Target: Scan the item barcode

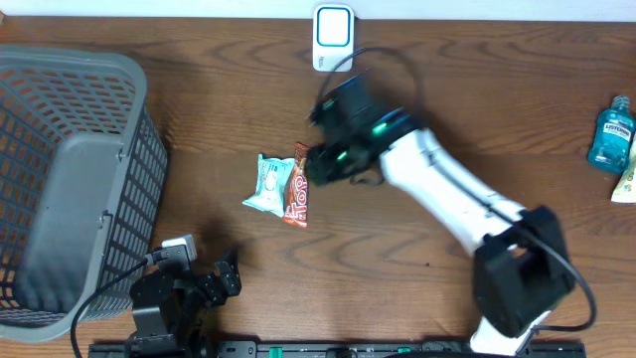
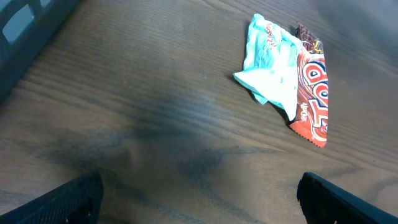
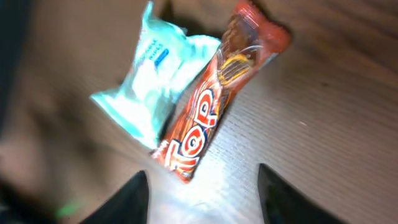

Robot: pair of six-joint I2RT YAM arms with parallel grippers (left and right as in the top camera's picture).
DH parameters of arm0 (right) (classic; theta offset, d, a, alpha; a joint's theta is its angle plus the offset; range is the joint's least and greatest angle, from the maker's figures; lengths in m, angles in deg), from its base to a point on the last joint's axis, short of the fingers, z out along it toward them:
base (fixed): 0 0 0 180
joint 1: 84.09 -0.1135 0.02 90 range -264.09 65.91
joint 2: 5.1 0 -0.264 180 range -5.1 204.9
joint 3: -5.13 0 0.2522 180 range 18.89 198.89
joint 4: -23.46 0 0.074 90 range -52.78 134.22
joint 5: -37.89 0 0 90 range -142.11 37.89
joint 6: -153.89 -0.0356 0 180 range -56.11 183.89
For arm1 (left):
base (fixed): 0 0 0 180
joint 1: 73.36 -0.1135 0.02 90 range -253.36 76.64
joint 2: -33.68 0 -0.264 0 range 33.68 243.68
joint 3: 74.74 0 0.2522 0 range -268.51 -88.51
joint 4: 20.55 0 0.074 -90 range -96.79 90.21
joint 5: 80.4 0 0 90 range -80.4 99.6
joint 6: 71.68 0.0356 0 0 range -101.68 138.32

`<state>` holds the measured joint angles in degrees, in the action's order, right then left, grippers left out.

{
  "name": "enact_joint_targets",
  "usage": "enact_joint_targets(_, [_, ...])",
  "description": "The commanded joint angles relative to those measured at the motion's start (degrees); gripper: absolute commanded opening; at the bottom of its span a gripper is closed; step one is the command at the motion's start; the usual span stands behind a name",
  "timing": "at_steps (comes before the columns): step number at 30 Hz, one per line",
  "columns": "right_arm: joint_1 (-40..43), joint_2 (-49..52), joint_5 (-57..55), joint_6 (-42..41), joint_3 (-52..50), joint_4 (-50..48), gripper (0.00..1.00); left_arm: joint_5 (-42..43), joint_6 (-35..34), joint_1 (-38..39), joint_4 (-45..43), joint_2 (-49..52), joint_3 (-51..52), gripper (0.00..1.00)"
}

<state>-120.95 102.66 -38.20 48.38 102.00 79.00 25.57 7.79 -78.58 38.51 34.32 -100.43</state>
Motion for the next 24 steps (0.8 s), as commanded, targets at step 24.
enact_joint_targets(24, [-10.03, 8.92, -14.05, 8.68, -3.56, -5.22, 0.11, 0.02, -0.09, -0.24, 3.93, -0.15, 0.35, 0.98])
